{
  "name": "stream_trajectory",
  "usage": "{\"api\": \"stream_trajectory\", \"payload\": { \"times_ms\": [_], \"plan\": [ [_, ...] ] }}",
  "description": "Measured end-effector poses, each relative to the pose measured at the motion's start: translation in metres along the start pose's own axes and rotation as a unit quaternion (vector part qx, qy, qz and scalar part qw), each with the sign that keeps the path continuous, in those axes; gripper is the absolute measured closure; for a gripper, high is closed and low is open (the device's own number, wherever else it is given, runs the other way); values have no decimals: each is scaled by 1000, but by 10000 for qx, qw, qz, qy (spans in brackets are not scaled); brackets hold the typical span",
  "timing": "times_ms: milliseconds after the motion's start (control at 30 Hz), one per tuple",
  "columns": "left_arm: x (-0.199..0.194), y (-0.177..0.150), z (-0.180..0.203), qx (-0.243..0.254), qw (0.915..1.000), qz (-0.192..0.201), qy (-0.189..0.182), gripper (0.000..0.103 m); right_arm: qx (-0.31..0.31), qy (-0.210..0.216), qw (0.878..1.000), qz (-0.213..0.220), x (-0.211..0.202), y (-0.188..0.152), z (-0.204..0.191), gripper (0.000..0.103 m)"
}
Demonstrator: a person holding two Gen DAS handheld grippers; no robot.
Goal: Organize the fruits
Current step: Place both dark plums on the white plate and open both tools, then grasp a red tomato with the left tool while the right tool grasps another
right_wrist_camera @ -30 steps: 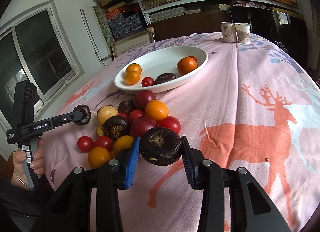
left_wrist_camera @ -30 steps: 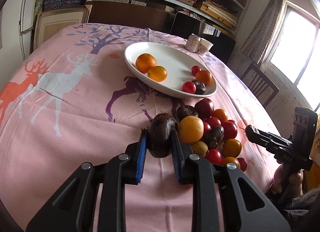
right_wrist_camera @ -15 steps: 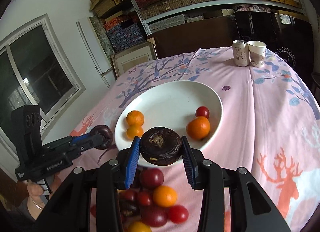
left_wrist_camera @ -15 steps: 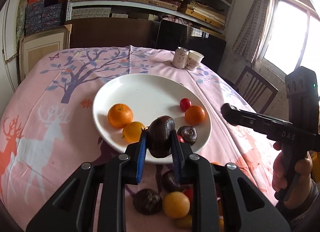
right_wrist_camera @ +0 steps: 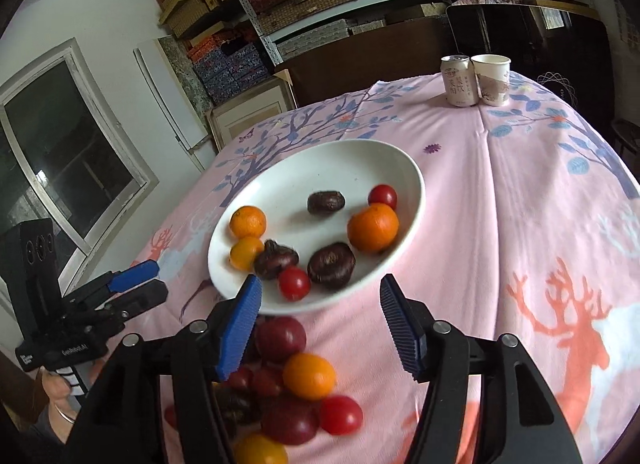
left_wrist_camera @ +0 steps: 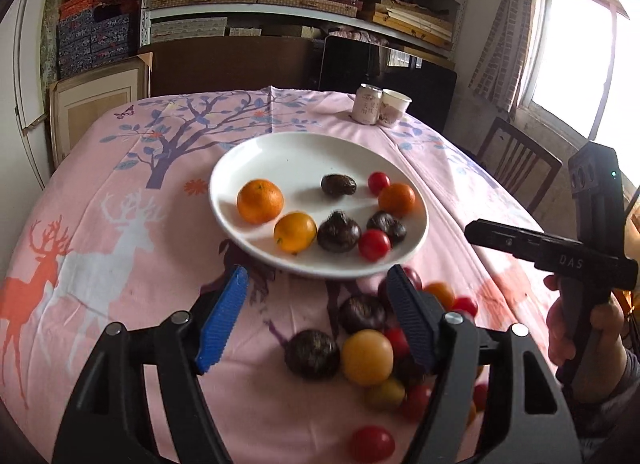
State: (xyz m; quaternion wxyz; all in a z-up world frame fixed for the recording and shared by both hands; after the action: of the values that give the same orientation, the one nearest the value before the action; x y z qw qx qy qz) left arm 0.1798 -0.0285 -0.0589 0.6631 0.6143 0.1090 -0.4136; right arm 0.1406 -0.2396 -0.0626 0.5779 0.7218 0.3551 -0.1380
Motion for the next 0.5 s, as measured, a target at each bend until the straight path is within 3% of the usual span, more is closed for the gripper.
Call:
{"api": "stream_trajectory", "payload": {
  "times_ms": [200, 367, 467, 500],
  "plan": [
    [-26, -78, 10, 609, 9969, -495, 70, 33, 243, 21, 9995, -204, -27, -59, 6, 40],
    [-20, -107, 19, 721, 9955, -596, 133, 34, 184, 237, 9991, -298, -46, -81, -14, 40],
    [-2, -114, 19, 505, 9952, -829, 83, 54, -124, 154, 9995, -242, -59, -87, -32, 40],
    [-3, -114, 19, 511, 9963, -684, 97, 63, -270, 99, 9993, -229, -62, -89, -37, 40]
  ]
}}
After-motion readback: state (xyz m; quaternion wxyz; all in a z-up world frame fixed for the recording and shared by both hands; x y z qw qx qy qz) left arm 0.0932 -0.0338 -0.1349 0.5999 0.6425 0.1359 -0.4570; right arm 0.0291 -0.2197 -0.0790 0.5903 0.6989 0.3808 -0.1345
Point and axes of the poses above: each gripper's, at about its wrist camera, not at the fingertips, and x roughly the way its jaws point, z to its right, y to its top, the point moved 5 cm from there along x, roughly the way its jaws point, and after that the axes turned 7 degrees about -x, right-handed, at the moved point
